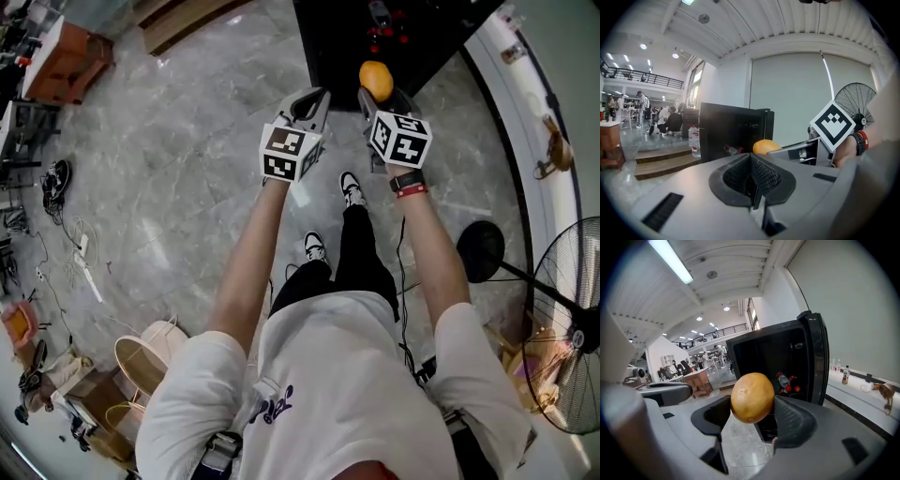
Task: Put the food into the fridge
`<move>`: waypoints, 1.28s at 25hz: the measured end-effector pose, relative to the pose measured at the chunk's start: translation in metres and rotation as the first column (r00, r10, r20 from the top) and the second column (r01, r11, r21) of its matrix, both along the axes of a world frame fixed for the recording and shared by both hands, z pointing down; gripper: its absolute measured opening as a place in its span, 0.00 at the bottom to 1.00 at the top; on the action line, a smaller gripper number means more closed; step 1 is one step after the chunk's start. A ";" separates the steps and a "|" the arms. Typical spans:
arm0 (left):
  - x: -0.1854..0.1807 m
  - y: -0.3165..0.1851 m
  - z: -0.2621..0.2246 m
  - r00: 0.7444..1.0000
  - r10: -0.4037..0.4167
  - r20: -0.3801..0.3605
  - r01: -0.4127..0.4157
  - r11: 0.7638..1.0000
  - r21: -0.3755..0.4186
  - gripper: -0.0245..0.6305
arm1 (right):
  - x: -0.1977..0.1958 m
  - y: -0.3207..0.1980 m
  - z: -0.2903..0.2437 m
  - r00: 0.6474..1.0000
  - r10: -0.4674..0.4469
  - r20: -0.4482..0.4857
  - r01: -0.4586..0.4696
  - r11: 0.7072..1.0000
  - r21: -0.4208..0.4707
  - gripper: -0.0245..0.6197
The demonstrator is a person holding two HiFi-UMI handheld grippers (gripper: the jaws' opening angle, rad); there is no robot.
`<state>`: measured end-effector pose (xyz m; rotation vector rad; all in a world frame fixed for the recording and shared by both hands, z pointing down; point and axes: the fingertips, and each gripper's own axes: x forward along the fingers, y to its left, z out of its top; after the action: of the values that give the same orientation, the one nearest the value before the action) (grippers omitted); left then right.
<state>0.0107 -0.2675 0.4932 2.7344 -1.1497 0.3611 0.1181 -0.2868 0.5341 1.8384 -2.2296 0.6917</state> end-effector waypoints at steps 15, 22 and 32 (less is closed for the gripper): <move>-0.005 -0.056 0.027 0.999 -0.017 -0.028 0.016 0.999 -0.046 0.07 | -0.008 -0.084 0.056 1.000 -0.018 -0.018 0.017 0.998 -0.056 0.50; -0.003 -0.087 0.046 0.999 -0.024 -0.031 0.022 0.998 -0.064 0.07 | -0.006 -0.125 0.082 1.000 -0.009 -0.001 0.009 0.998 -0.068 0.51; -0.006 -0.126 0.068 0.998 -0.043 -0.034 0.041 0.997 -0.062 0.07 | -0.008 -0.173 0.106 1.000 -0.007 0.013 0.008 0.998 -0.067 0.51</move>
<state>0.0045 -0.3936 0.5616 2.6489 -1.1654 0.3358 0.1105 -0.4595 0.6402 1.7980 -2.1922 0.7691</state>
